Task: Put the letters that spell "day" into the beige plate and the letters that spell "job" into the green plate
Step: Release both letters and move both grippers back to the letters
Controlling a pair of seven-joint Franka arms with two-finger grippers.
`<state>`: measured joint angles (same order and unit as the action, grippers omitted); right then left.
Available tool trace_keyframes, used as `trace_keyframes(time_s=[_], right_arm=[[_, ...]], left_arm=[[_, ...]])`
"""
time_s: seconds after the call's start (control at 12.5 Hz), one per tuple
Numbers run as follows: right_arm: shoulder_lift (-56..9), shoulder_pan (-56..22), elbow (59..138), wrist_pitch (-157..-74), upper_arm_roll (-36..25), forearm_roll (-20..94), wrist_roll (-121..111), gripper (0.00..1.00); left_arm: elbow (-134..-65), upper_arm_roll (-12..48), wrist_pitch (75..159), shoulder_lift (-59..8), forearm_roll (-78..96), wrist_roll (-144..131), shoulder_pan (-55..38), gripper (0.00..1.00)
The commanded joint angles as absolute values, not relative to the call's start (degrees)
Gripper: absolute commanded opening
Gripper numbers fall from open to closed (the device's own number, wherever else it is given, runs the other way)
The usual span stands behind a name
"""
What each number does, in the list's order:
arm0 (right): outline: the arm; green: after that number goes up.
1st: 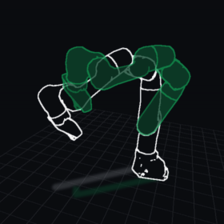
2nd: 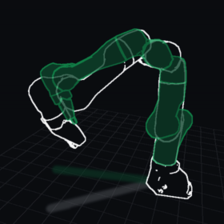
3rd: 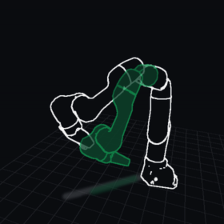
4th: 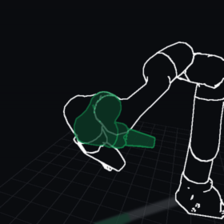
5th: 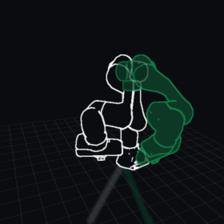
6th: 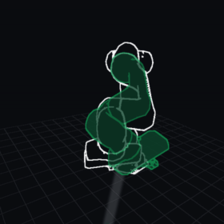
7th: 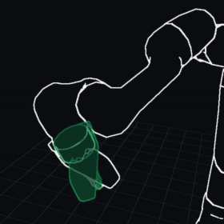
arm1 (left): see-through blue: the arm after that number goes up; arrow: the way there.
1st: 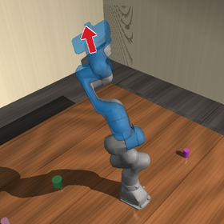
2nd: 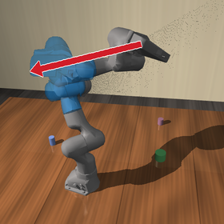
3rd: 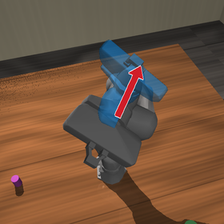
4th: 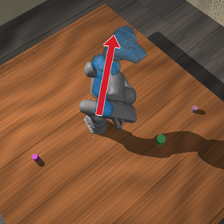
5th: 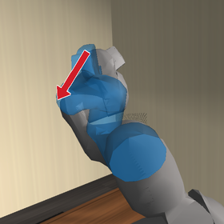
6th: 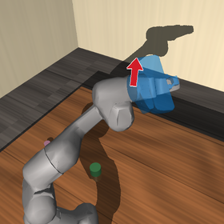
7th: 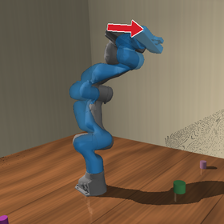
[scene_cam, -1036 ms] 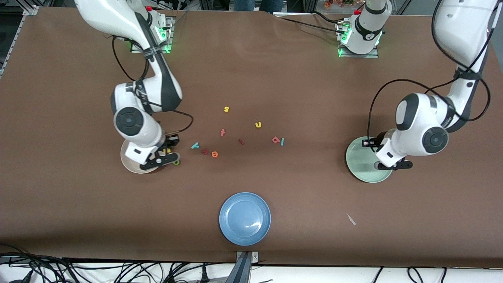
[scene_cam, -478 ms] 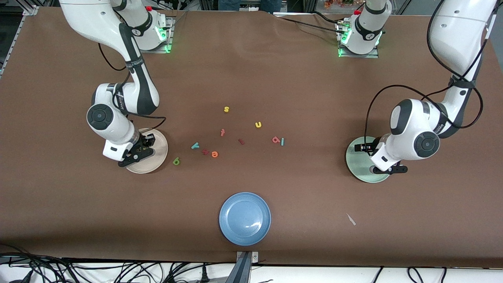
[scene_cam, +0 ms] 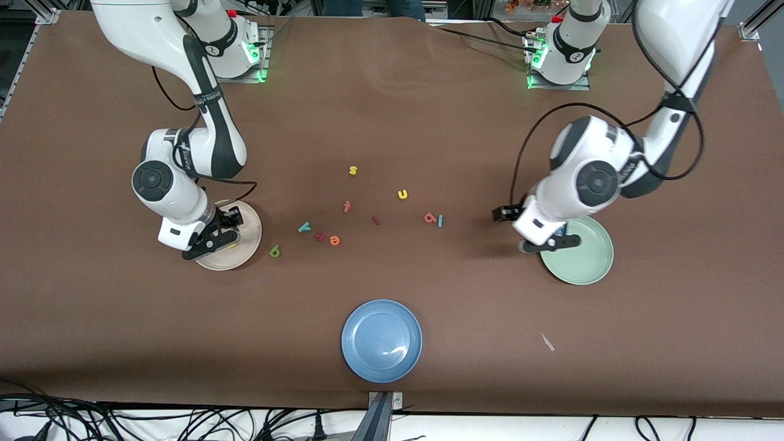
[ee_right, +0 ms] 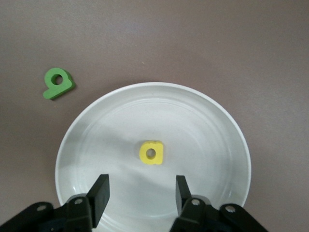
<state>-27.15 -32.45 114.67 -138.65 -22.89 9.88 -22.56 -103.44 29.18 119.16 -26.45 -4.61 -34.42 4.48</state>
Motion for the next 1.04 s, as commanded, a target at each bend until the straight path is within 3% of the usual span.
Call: trace_keyframes(time_s=[0.0, 0.48, 0.96], right_arm=[[-24.79, -32.69, 115.93, -138.52, -20.93, 11.16, -19.63, 0.64], [-24.78, -33.31, 114.17, -138.69, -11.61, 10.90, 0.05, 0.64], [-28.38, -38.58, 114.34, -145.53, -11.34, 10.90, 7.56, 0.64]], left_arm=[[-101.60, 28.57, 123.12, -31.54, -5.71, -40.06, -0.77, 0.72], [-101.34, 28.65, 133.49, -39.45, -18.72, -54.39, -6.23, 0.65], [-100.64, 28.22, 134.73, -41.39, -18.63, -55.37, -8.96, 0.58]])
